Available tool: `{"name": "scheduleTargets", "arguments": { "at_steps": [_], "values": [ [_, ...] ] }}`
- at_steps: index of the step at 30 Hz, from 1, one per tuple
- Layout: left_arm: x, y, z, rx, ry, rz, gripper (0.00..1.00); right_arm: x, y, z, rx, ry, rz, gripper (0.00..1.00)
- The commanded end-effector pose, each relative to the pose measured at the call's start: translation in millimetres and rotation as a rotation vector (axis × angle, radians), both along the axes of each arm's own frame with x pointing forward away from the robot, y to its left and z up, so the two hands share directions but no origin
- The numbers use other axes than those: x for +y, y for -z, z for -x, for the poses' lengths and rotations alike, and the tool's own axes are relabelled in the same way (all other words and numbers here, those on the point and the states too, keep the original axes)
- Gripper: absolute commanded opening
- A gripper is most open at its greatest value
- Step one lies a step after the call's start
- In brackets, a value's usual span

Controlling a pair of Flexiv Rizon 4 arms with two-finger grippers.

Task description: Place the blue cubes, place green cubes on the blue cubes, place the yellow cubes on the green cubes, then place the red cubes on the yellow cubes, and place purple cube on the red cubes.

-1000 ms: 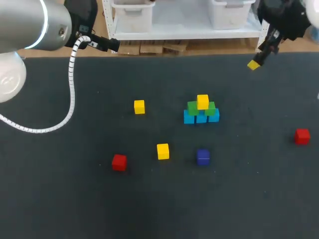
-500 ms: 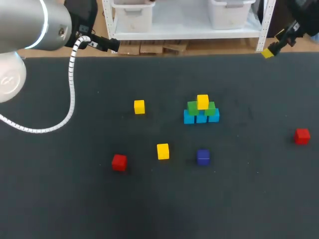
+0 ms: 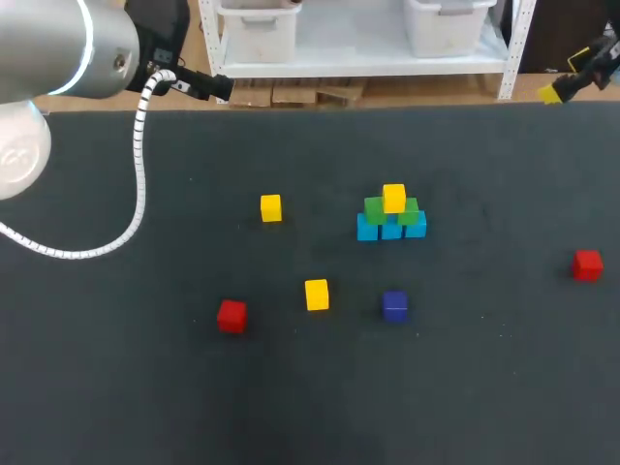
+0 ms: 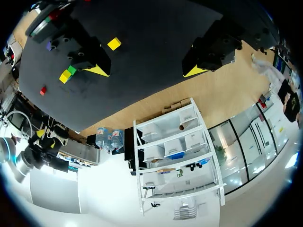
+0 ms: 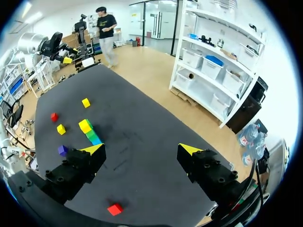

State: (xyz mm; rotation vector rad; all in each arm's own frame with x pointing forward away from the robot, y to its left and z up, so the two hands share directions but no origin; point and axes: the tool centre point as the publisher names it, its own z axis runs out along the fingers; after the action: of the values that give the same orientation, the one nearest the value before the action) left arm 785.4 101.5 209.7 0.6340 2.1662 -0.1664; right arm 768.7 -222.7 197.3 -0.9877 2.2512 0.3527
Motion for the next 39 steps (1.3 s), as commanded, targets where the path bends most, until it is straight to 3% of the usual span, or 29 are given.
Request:
{"name": "scheduleTargets", "arguments": {
  "at_steps": [1, 30, 33, 39],
  "values": [
    [0.8, 0.0, -0.8, 0.001, 0.004, 0.002, 1.0, -8.7, 0.7, 4.4, -0.004, 0.016, -0.004, 1.0],
    [0.8, 0.0, -0.8, 0.001, 0.004, 0.002, 1.0, -18.6, 6.9, 6.6, 0.016, 0.038, -0.012, 1.0],
    [-2.7, 2.3, 1.1, 0.005, 0.013, -0.059, 1.0, -18.6, 6.9, 6.6, 0.016, 0.038, -0.012, 1.0],
    [-20.8, 14.1, 0.4, 0.104, 0.172, -0.137, 1.0, -18.6, 6.9, 6.6, 0.016, 0.038, -0.012, 1.0]
  ]
}}
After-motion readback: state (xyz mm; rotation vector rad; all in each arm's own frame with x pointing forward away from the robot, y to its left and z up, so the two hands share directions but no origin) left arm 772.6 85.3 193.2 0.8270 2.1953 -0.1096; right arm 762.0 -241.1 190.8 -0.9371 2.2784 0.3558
